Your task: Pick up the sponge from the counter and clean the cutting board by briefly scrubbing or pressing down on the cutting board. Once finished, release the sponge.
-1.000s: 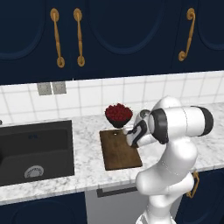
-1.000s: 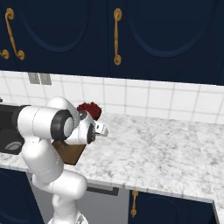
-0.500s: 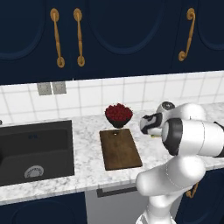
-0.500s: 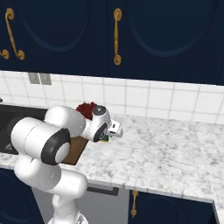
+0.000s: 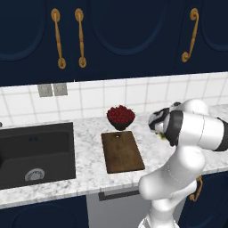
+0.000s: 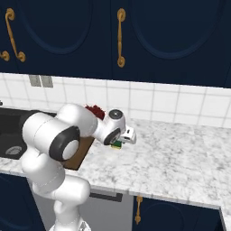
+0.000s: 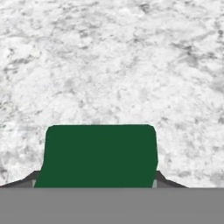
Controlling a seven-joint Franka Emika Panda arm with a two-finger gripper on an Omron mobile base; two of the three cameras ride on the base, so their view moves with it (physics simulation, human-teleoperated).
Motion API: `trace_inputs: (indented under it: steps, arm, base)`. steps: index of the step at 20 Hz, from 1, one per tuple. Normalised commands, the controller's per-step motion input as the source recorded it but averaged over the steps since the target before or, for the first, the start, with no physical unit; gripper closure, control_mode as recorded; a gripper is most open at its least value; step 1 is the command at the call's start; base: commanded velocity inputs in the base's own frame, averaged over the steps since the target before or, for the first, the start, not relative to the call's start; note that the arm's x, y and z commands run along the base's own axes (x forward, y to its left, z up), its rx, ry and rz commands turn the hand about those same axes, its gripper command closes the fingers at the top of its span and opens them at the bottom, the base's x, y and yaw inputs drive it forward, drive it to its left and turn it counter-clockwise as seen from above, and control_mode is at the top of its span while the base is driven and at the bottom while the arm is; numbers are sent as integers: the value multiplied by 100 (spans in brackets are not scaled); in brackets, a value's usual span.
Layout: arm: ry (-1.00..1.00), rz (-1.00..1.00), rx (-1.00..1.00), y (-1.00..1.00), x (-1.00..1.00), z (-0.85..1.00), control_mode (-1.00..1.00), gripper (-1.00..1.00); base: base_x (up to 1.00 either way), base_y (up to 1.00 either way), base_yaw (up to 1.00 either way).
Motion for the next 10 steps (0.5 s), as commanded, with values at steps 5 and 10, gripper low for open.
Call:
trace_inputs:
  steps: [5, 10]
  arm:
    - [-5, 0, 0, -19, -2, -62, -100, 100]
    - [0, 0, 0, -7, 0, -58, -100, 100]
  base:
    - [0, 0, 0]
    - [0, 0, 0]
